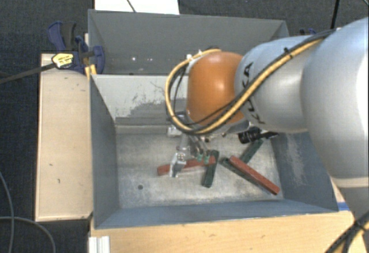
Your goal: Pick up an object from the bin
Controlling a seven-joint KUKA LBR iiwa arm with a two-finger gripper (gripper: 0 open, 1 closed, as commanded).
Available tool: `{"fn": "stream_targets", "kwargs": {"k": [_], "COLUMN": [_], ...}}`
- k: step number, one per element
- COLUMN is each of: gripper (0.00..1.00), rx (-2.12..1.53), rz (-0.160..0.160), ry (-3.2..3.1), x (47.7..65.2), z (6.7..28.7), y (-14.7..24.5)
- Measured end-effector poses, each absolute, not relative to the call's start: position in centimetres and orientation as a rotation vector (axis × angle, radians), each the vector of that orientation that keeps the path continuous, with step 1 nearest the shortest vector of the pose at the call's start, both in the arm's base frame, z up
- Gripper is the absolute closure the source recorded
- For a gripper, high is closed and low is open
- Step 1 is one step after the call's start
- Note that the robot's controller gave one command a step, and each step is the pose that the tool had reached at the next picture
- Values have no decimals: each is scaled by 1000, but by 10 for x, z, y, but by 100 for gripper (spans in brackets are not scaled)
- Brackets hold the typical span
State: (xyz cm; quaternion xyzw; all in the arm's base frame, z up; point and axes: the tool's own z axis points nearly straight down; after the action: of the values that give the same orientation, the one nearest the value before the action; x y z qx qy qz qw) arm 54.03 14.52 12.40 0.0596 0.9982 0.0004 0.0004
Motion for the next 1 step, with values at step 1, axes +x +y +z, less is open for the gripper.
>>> {"fn": "stream_targets", "kwargs": {"k": [1], "gripper": [100], "rx": [113], "rz": [7], "ry": [3124], "x": [530], "z": [74], "y": [133]}}
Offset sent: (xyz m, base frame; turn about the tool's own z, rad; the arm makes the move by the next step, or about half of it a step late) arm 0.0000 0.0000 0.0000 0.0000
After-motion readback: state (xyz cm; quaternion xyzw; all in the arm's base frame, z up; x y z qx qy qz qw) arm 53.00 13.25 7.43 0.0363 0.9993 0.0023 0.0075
